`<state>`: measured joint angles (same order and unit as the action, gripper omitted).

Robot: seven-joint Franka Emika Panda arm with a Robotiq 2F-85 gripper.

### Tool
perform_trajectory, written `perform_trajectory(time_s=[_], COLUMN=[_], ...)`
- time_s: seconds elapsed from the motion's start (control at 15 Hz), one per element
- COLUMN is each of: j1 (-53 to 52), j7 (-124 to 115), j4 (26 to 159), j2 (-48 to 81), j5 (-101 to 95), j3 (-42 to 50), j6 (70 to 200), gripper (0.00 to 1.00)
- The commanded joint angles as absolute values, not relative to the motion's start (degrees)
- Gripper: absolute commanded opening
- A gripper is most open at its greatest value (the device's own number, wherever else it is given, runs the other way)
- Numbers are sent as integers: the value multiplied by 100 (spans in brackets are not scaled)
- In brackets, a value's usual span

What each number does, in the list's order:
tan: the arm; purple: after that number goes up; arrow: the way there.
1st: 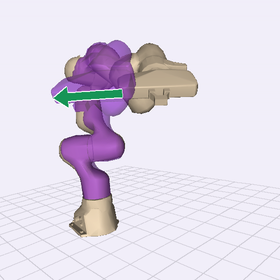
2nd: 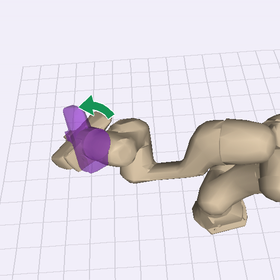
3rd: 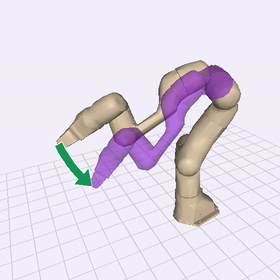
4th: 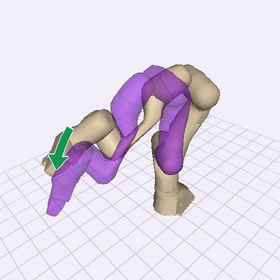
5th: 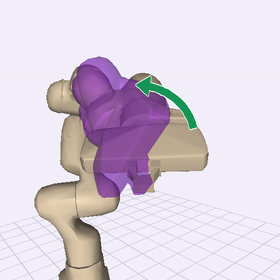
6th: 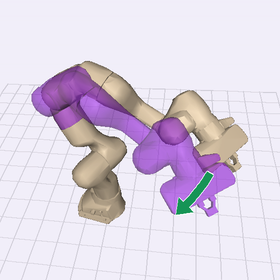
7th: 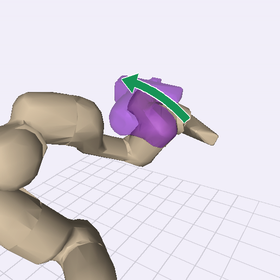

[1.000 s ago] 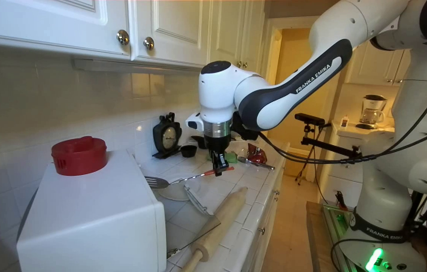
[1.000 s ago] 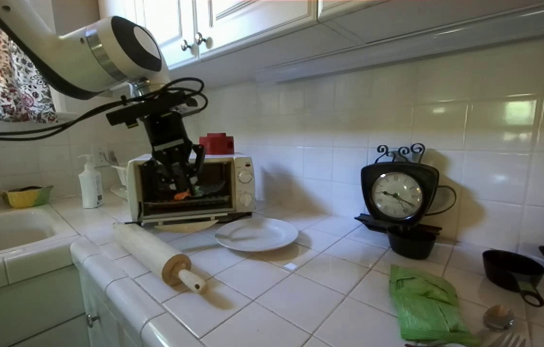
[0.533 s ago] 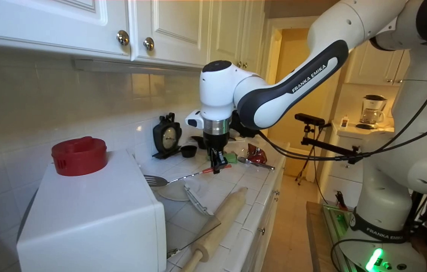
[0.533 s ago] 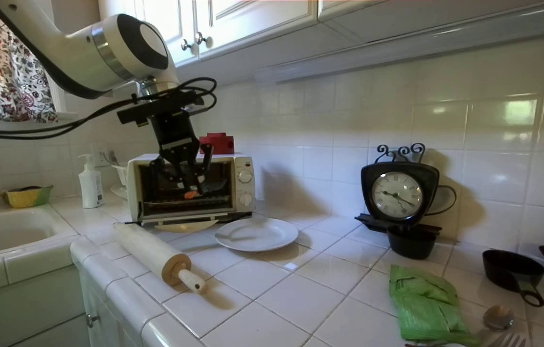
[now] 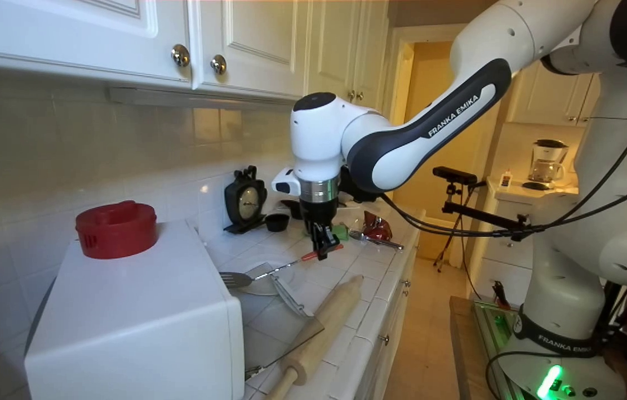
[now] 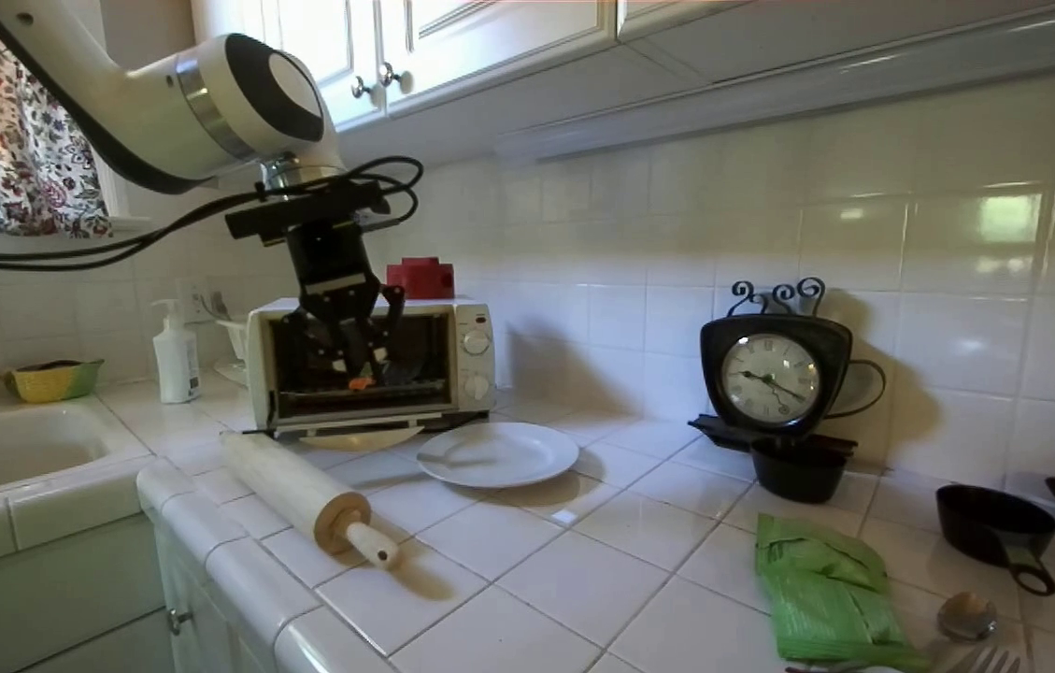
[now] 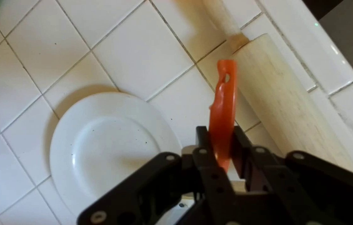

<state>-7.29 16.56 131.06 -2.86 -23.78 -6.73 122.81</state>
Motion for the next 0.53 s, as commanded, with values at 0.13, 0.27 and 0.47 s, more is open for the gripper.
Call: perform_trajectory(time_s=[0.13,0.27,0.47], j1=[-757,-760,-795], j7=[2408,2559,2618], j4=[12680,12457,12039], j2=[-50,59,313], j5=[-2020,-2036,-2146], j3=[-703,-713,-762], j6=[11588,11288,10781], gripper=[5,5,5])
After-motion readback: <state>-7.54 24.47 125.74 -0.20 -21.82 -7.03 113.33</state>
